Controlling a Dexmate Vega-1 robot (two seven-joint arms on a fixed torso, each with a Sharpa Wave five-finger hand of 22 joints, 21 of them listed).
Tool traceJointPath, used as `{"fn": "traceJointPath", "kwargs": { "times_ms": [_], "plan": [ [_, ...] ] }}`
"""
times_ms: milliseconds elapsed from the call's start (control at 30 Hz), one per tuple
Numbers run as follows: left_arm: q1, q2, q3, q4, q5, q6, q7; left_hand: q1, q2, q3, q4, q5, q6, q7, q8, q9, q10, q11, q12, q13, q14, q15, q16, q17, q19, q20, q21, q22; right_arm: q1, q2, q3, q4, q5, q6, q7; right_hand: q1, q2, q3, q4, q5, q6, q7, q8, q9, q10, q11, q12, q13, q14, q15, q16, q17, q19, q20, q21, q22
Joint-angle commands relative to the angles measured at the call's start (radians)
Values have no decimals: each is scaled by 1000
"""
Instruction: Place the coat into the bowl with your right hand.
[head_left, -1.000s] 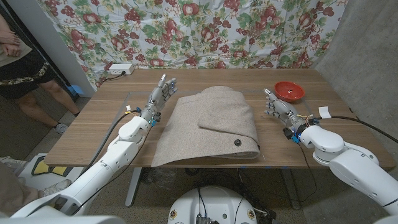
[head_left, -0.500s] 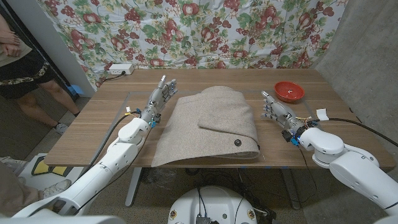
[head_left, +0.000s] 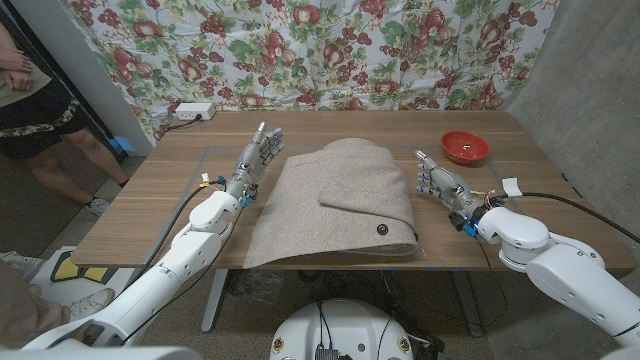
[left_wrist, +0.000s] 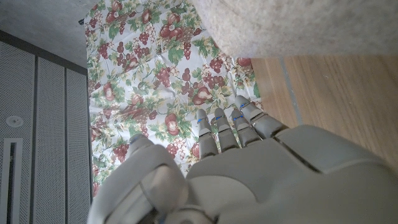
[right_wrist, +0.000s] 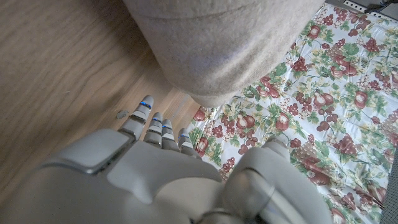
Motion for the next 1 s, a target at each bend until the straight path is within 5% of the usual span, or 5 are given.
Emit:
{"fn": "traceJointPath", "kwargs": {
  "times_ms": [33,300,1000],
  "plan": [
    [5,3,-4,-5,-1,-6,3,0,-1,2,-2,-1,13,0,1,3,1,-2,-2,4,2,-92,1,4,-5,-74,3,3,20,12,-36,17,6,13,6,6,-6,-8,1,10,-5,89,-3,2,-6,-17,-5,2,-2,1,-1,3,0,0,0,4],
    [12,6,-8,-11,-3,-5,7,-1,-2,3,-2,-2,13,0,0,3,3,2,-2,4,0,-91,0,4,-5,-75,3,3,39,8,-57,22,12,11,16,3,-9,-12,2,11,-10,84,-6,2,-10,-31,-5,3,-5,-2,-2,3,-10,2,-4,4],
    [14,6,-9,-5,-6,-12,2,-3,-3,5,-2,-2,14,0,-1,3,2,-2,-3,4,0,-90,0,4,-6,-74,3,3,65,-12,-93,2,29,-28,18,-2,-15,-19,3,13,-23,85,-9,3,-10,-13,-5,3,-4,12,-1,3,-13,19,-7,4]
  ]
}}
